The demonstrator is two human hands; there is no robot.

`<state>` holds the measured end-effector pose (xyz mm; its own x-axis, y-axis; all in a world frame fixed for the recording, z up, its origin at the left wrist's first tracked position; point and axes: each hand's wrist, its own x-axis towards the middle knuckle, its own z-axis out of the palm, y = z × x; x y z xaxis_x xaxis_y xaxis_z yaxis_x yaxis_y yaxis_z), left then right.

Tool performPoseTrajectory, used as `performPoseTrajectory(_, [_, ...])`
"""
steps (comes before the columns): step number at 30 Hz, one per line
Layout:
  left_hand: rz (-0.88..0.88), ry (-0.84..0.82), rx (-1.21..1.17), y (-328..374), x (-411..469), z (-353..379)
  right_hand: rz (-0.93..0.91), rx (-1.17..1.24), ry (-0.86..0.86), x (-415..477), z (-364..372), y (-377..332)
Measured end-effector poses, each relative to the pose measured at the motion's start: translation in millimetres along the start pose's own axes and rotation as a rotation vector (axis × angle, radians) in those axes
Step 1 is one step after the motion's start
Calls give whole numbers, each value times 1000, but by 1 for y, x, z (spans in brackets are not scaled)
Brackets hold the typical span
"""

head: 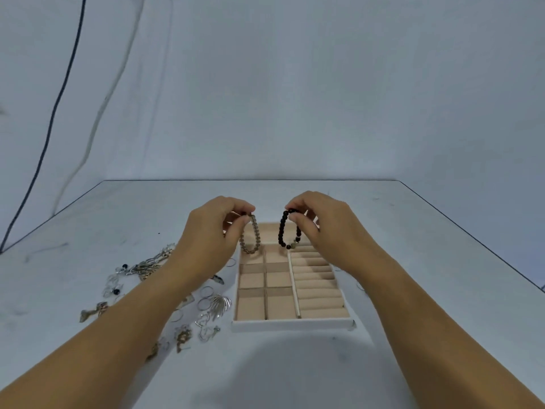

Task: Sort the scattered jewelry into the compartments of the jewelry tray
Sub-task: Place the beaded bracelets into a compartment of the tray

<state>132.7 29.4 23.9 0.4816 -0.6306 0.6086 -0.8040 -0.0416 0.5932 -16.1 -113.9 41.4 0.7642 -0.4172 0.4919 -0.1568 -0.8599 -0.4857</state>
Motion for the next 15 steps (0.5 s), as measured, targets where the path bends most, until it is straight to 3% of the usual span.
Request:
performPoseTrajectory(8, [-43,-54,67,-23,-3,11,-8,24,76,-4,7,7])
performPoseTrajectory(15, [-137,-134,-20,-18,-7,18,-33,27,80,-8,9,11])
